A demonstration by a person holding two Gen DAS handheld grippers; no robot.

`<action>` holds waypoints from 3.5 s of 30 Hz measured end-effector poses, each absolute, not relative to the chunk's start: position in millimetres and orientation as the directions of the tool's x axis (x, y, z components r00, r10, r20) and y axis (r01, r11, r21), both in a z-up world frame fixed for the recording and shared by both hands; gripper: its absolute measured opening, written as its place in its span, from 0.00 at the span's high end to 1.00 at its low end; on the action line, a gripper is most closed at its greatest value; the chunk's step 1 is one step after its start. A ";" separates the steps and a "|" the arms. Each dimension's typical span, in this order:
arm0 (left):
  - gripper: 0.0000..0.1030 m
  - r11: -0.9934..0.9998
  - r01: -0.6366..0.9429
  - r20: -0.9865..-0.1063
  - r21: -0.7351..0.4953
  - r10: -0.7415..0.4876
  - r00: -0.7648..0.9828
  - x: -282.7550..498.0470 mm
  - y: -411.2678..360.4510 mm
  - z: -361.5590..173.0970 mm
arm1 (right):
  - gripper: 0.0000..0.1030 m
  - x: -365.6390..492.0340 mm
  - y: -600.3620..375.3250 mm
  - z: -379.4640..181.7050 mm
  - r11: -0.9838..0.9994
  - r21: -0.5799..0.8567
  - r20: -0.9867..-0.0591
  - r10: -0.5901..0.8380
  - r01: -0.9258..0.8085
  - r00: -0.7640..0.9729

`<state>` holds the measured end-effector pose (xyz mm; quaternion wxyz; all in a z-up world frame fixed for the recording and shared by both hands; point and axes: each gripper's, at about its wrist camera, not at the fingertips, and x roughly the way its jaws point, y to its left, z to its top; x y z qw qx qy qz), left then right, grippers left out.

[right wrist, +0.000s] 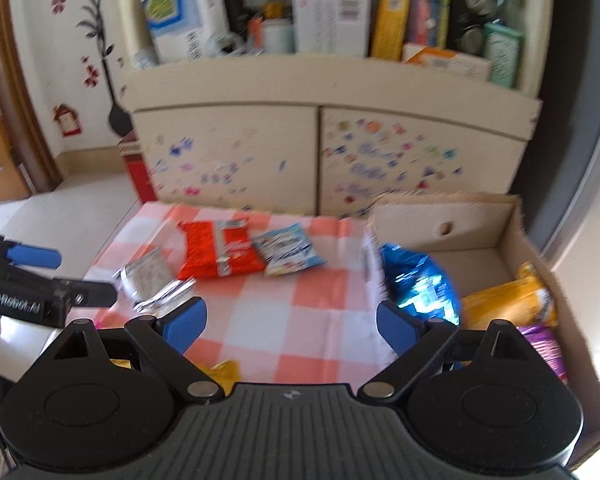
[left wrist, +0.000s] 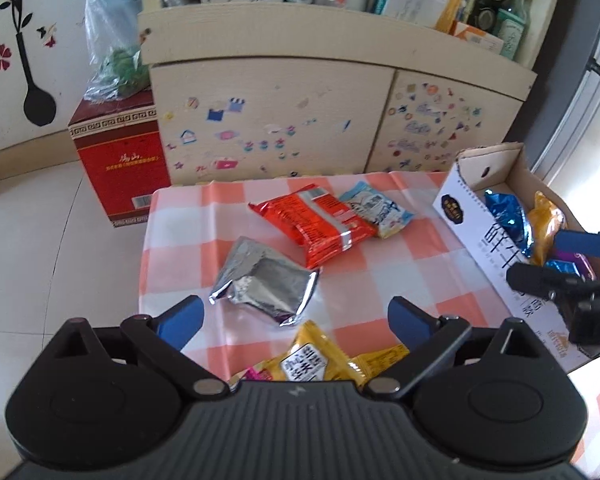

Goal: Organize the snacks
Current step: 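Move right tool to yellow packet while left tool reaches pink packet, then close right tool on yellow packet while left tool grasps pink packet, then lift pink and yellow packets and carry both toward the cardboard box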

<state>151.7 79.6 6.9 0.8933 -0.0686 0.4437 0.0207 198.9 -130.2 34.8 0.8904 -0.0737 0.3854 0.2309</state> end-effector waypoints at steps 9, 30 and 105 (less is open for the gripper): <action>0.05 0.986 -0.142 -0.840 -0.092 -0.001 0.542 149.2 105.0 -11.8 | 0.07 190.3 -95.0 -6.8 0.826 0.092 -0.807 0.389 -0.556 0.444; 0.05 0.973 0.223 -0.894 0.061 -0.046 0.445 116.1 80.7 -49.8 | 0.07 183.1 -67.6 -50.8 0.777 0.073 -0.867 0.359 -0.625 0.345; 0.55 0.998 0.037 -0.824 -0.057 -0.068 0.563 151.2 55.2 -18.0 | 0.80 184.6 -99.0 14.4 0.808 0.031 -0.731 0.420 -0.589 0.537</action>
